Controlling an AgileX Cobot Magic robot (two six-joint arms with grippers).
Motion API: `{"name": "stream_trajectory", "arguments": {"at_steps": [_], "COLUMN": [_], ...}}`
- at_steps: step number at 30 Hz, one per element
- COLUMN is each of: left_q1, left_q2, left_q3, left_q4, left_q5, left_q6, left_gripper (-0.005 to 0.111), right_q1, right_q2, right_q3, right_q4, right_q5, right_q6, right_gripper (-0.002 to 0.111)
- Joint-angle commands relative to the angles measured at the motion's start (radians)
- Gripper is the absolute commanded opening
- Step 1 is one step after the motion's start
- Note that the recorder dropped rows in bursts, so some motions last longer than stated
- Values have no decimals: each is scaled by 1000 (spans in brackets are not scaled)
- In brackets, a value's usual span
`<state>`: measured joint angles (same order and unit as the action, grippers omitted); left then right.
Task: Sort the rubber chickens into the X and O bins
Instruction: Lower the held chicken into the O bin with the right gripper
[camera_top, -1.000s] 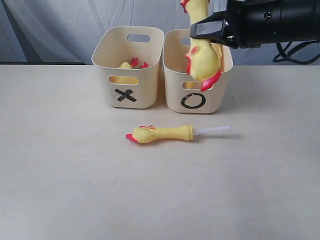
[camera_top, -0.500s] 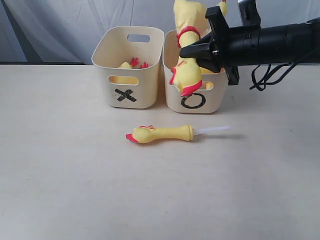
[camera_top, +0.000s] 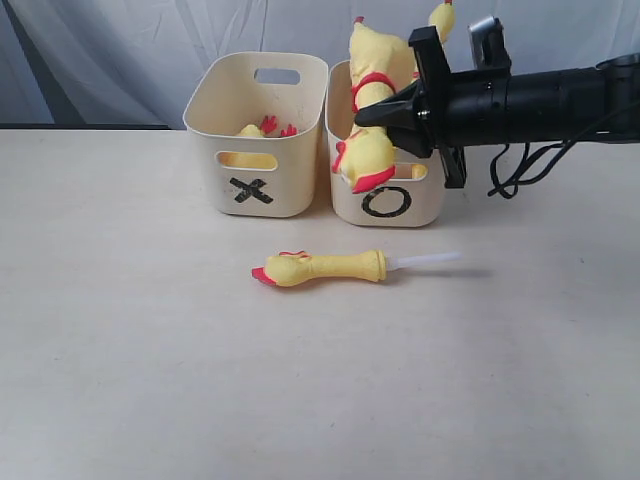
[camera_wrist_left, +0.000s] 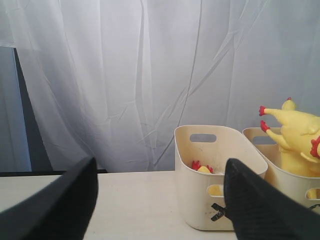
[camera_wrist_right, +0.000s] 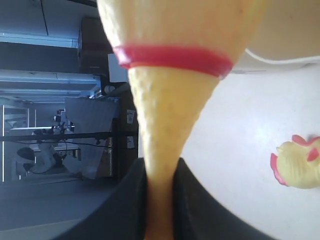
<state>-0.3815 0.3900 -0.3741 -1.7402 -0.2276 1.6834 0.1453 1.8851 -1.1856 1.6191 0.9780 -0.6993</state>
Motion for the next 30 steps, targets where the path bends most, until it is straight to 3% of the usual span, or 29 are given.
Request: {"name": "stream_trajectory", "arguments": {"at_steps": [1, 30], "left_q1": [0, 0], "left_q2": [-6, -6], "left_q3": [5, 5], "left_q4": [-4, -4], "left_q5": [-5, -5], "left_q6": [2, 2], "left_gripper": [67, 67], "right_q1": [-5, 43], "right_q2": [23, 27], "right_q3": [-8, -8], "right_q4": [22, 46], "right_q5": [33, -81], "right_q6": [-6, -6], "right_gripper": [-1, -1]}}
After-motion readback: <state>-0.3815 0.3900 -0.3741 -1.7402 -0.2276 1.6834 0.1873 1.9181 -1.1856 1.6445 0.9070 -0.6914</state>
